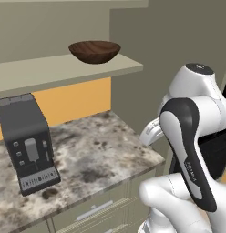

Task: Move the bowls from the cabinet to the plates on the dining table.

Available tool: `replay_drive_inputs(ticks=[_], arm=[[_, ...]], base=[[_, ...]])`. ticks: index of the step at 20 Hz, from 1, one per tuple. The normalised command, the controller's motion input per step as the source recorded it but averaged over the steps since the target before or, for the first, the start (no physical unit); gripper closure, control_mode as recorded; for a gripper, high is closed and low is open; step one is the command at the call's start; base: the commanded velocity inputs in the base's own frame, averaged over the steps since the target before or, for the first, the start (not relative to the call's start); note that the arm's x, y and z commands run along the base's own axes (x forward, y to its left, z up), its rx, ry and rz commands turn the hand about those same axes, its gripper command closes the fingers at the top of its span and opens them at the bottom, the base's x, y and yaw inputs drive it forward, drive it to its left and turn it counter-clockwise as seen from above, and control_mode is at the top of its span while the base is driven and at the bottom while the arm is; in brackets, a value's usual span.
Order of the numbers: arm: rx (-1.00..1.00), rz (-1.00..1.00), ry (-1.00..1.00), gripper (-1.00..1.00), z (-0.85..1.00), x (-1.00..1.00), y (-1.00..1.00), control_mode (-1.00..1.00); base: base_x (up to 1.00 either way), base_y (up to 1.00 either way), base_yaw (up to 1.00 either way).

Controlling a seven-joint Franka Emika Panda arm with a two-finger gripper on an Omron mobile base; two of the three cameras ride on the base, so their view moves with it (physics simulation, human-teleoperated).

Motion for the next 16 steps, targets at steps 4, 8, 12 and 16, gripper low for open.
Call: replay_drive_inputs(ticks=[4,8,12,16], arm=[[0.00,0.00,0.00,-1.00,0.00,0.01,0.07,-1.00],[0.00,0.00,0.00,-1.00,0.00,0.06,0.08,-1.00],[0.00,0.00,0.00,-1.00,0.00,0.12,0.14,-1.00],[0.00,0.00,-0.05,-1.00,0.07,0.03,0.37,-1.00]], base=[[0.00,0.00,0.00],[0.00,0.00,0.00],[0.00,0.00,0.00],[0.00,0.00,0.00]])
